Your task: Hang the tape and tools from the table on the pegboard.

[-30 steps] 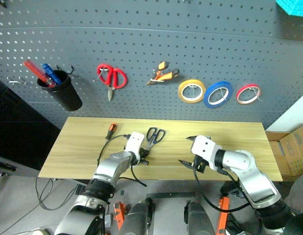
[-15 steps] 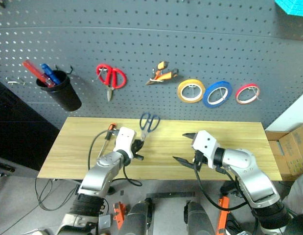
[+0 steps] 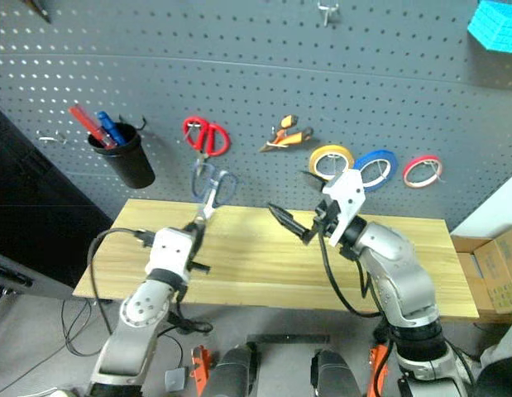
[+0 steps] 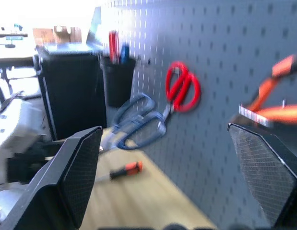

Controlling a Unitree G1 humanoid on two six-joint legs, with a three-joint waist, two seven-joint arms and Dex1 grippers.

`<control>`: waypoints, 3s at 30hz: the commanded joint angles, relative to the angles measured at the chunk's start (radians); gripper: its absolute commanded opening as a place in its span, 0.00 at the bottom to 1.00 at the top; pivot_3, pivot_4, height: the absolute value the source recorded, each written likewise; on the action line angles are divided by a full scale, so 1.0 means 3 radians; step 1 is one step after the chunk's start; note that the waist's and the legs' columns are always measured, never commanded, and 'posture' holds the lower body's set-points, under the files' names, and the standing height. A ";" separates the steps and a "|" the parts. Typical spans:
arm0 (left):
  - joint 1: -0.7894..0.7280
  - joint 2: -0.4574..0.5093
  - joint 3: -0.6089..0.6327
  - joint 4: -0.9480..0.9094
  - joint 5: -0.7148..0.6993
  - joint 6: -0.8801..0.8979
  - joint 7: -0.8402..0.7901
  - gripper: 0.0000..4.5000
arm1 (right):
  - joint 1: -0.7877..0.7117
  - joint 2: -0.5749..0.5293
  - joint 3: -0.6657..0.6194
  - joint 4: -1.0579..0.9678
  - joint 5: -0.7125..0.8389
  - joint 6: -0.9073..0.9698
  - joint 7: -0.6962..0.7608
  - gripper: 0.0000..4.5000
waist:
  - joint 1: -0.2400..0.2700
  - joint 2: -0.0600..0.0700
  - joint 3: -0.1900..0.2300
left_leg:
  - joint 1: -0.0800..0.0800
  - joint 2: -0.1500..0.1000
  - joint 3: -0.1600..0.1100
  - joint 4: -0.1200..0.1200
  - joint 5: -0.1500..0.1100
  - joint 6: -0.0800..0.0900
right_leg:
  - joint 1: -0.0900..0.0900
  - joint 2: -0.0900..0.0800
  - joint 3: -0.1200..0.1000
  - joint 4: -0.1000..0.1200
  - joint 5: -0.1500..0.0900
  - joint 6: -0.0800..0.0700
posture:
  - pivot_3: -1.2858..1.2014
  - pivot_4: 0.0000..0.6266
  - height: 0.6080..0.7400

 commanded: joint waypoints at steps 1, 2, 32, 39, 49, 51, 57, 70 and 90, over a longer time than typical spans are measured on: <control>-0.0102 -0.0050 0.0136 -0.0142 -0.0009 -0.0208 0.0104 0.10 | -0.0142 0.0089 0.0037 0.0031 -0.0005 -0.0203 -0.0010 1.00 | 0.0035 -0.0002 -0.0046 | 0.0001 0.0000 0.0002 0.0000 0.0000 0.0000 | 0.0000 0.0000 0.0000 0.0000 0.0000 0.0000 | 0.61 0.08 1.00; -0.0161 -0.0054 0.0155 -0.0106 -0.0012 -0.0221 0.0114 0.10 | -0.0161 0.0110 0.0052 0.0061 -0.0019 -0.0230 -0.0014 1.00 | 0.0053 -0.0003 -0.0068 | 0.0001 0.0000 0.0002 0.0000 0.0000 0.0000 | 0.0001 0.0000 0.0000 0.0000 0.0000 0.0000 | 0.61 0.08 1.00; -0.1300 0.0131 0.0332 0.1388 -0.0518 -0.0429 -0.0466 0.10 | -0.0221 0.0185 0.0107 0.0178 -0.0267 -0.0462 -0.0268 1.00 | 0.0112 -0.0005 -0.0225 | 0.0055 0.0004 0.0014 -0.0001 -0.0001 -0.0002 | 0.0046 0.0002 0.0003 0.0000 0.0004 -0.0005 | 0.58 0.05 1.00; -0.1382 0.0132 0.0241 0.1547 -0.0586 -0.0305 -0.0658 0.10 | -0.0187 0.0186 0.0118 0.0128 -0.0277 -0.0439 -0.0330 1.00 | 0.0113 -0.0006 -0.0232 | 0.0056 0.0004 0.0014 -0.0001 -0.0002 -0.0003 | 0.0047 0.0002 0.0003 0.0001 0.0004 -0.0005 | 0.58 0.05 1.00; -0.1348 0.0091 0.0254 0.1480 -0.0605 -0.0397 -0.0671 0.10 | -0.0146 0.0177 0.0121 0.0087 -0.0307 -0.0439 -0.0352 1.00 | 0.0113 -0.0007 -0.0235 | 0.0058 0.0004 0.0014 -0.0001 -0.0002 -0.0003 | 0.0048 0.0002 0.0003 0.0001 0.0004 -0.0005 | 0.57 0.05 1.00; -0.1325 0.0060 0.0284 0.1420 -0.0647 -0.0465 -0.0669 0.10 | -0.0141 0.0174 0.0130 0.0089 -0.0316 -0.0448 -0.0345 1.00 | 0.0112 -0.0006 -0.0235 | 0.0058 0.0004 0.0015 -0.0001 -0.0002 -0.0002 | 0.0048 0.0002 0.0003 0.0002 0.0004 -0.0005 | 0.57 0.04 1.00; -0.1267 0.0029 0.0285 0.1334 -0.0729 -0.0495 -0.0750 0.10 | -0.0128 0.0172 0.0137 0.0112 -0.0341 -0.0476 -0.0330 1.00 | 0.0105 -0.0007 -0.0236 | 0.0058 0.0005 0.0015 -0.0001 0.0000 0.0000 | 0.0048 0.0002 0.0004 0.0002 0.0004 -0.0005 | 0.58 0.04 1.00; -0.1213 -0.0005 0.0234 0.1294 -0.0720 -0.0401 -0.0832 0.10 | -0.0121 0.0168 0.0148 0.0096 -0.0356 -0.0470 -0.0354 1.00 | 0.0104 -0.0007 -0.0238 | 0.0058 0.0005 0.0015 0.0000 0.0000 0.0000 | 0.0048 0.0003 0.0004 0.0003 0.0004 -0.0005 | 0.57 0.04 1.00; -0.2143 0.0168 0.0154 0.2586 -0.0504 -0.0548 -0.0891 0.27 | -0.0111 0.0145 0.0131 0.0064 -0.0349 -0.0412 -0.0427 1.00 | 0.0079 -0.0007 -0.0238 | 0.0059 0.0005 0.0015 0.0001 0.0001 0.0001 | 0.0048 0.0004 0.0005 0.0004 0.0004 -0.0004 | 0.56 0.08 1.00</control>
